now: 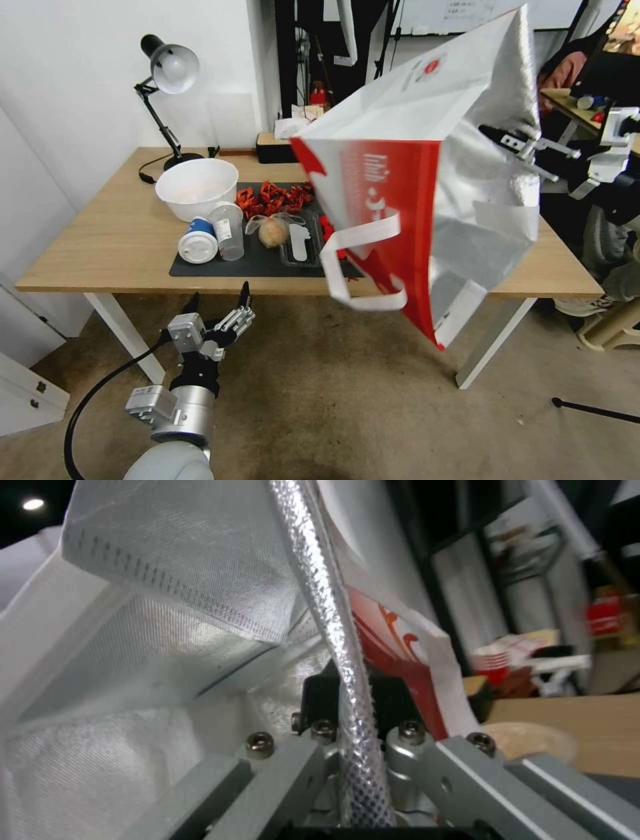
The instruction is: Pick up the food delivery bag from the floor and place it on the table.
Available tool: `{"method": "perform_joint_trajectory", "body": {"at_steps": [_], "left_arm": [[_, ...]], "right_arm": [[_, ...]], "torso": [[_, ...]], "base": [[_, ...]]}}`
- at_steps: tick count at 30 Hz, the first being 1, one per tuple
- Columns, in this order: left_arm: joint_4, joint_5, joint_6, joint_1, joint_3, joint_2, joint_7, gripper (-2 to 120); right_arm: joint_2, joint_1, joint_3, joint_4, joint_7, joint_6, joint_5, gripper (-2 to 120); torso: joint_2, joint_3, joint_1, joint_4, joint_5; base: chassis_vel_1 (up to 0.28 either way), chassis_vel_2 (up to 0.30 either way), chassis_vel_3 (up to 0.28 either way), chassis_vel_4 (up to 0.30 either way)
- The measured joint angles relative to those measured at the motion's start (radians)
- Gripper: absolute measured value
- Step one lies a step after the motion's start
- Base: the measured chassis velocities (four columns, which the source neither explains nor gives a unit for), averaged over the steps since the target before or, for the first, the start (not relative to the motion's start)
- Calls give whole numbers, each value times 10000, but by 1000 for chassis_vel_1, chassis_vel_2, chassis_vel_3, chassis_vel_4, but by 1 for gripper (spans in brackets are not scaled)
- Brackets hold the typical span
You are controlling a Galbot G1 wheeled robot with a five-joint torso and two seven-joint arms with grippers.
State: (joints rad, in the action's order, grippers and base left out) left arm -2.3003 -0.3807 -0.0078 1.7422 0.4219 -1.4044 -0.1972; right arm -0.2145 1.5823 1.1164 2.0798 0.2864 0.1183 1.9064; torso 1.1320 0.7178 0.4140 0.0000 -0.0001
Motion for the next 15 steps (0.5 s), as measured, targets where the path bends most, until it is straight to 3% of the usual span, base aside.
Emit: {"method": "perform_joint_trajectory", "body": {"at_steps": [1, 5, 8, 15], "left_arm": [[0, 4, 0, 4, 1, 4, -6, 100], [1, 11, -3, 12, 4, 9, -12, 100], [31, 58, -55, 41, 4, 22, -18, 100], [33, 124, -86, 87, -5, 14, -27, 100]], "right_arm": [[-8, -273, -109, 31, -847, -164, 167, 0], [-45, -476, -164, 94, -1719, -248, 413, 0], [-152, -827, -221, 180, -3293, -387, 878, 0], [-296, -1144, -224, 119, -4915, -190, 1268, 0]], "torso": [[-1, -1, 1, 0, 0], [-1, -1, 0, 0, 0], [-2, -2, -1, 0, 0], [-4, -2, -1, 0, 1]], "base": [[0, 0, 0, 0], [0, 0, 0, 0], [0, 0, 0, 0], [0, 0, 0, 0]]}}
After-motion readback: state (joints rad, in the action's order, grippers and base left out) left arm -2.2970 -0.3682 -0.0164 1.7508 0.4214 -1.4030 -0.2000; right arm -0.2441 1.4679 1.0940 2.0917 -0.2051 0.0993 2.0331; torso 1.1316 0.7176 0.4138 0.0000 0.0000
